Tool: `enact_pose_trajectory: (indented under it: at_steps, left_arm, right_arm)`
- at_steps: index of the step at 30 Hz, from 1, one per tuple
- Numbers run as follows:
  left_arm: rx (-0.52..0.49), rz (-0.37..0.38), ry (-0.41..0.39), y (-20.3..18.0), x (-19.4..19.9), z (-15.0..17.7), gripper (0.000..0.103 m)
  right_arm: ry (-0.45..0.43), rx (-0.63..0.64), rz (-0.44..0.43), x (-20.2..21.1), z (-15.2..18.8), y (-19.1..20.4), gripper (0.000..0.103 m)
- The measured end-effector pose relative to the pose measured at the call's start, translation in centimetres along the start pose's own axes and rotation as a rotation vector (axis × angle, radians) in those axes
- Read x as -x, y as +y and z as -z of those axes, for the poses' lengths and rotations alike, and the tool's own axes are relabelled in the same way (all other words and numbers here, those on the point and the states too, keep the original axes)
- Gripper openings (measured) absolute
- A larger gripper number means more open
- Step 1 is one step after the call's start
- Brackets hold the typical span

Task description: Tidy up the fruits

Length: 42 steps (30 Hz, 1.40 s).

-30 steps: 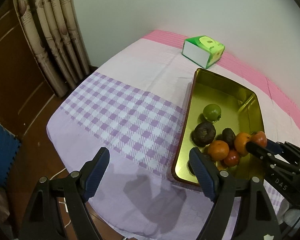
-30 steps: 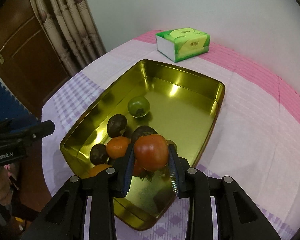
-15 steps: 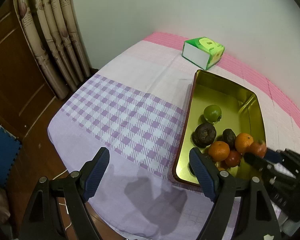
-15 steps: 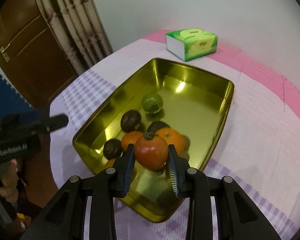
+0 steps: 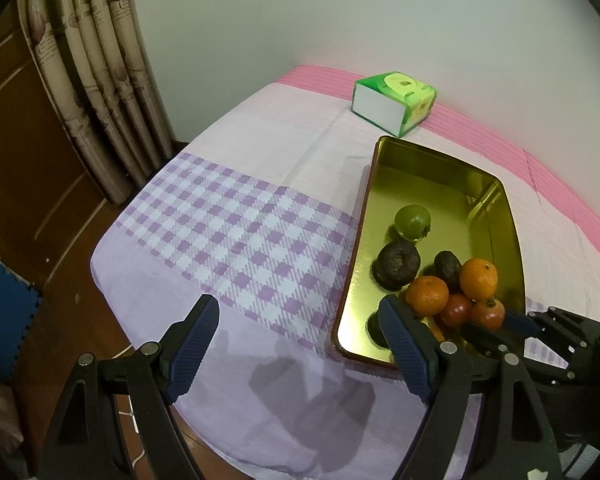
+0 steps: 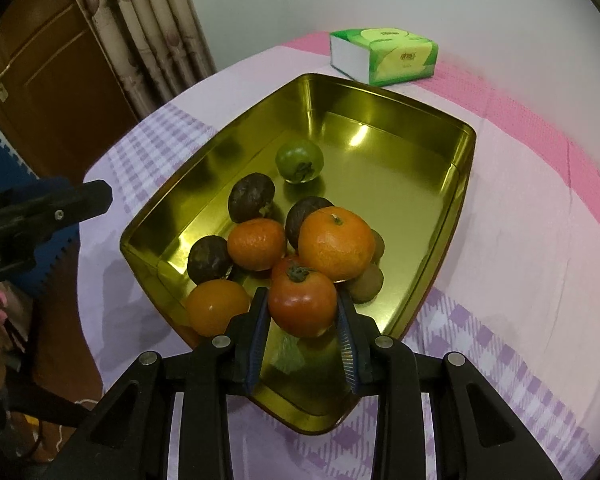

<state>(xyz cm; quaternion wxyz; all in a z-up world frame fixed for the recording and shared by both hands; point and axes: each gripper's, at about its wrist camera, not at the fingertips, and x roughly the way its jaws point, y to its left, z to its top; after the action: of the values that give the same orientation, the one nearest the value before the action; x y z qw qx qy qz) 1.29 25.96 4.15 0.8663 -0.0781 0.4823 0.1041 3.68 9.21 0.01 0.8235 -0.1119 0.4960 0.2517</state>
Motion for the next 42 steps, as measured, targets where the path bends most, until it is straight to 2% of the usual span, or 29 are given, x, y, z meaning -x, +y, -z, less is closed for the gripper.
enact_pose_trajectory:
  at_steps: [14, 15, 17, 21, 23, 29, 32, 38, 42]
  left_arm:
    - [-0.025, 0.009, 0.006, -0.7, 0.0, 0.4, 0.079]
    - [-0.027, 0.010, 0.005, -0.7, 0.0, 0.4, 0.079]
    - [-0.033, 0.012, 0.005, -0.8, 0.1, 0.5, 0.079]
    - [-0.043, 0.016, 0.010, -1.0, 0.1, 0.6, 0.079]
    - [-0.048, 0.018, 0.009, -1.1, 0.1, 0.6, 0.079]
    - [-0.059, 0.021, 0.012, -1.4, 0.3, 0.8, 0.079]
    - [-0.074, 0.021, 0.011, -1.8, 0.4, 0.9, 0.079]
    - [-0.112, 0.023, 0.014, -2.9, 0.6, 1.4, 0.079]
    - [-0.140, 0.025, 0.013, -3.7, 0.7, 1.9, 0.079]
  right_arm:
    - [-0.002, -0.014, 0.031, -0.2, -0.2, 0.1, 0.036]
    - [-0.003, -0.019, 0.029, -0.1, -0.2, 0.1, 0.038]
    - [-0.004, -0.027, 0.028, 0.1, -0.2, 0.0, 0.050]
    - [-0.028, -0.032, 0.028, 1.0, -0.3, 0.2, 0.061]
    - [-0.042, -0.030, 0.035, 1.7, -0.3, 0.4, 0.071]
    - [-0.066, -0.046, 0.101, 3.3, 0.0, 0.1, 0.084]
    - [-0.074, -0.065, 0.148, 4.0, 0.5, -0.3, 0.088]
    - [-0.069, -0.099, 0.208, 4.6, 1.5, -1.3, 0.089]
    - [-0.066, -0.131, 0.207, 5.1, 2.2, -2.1, 0.089]
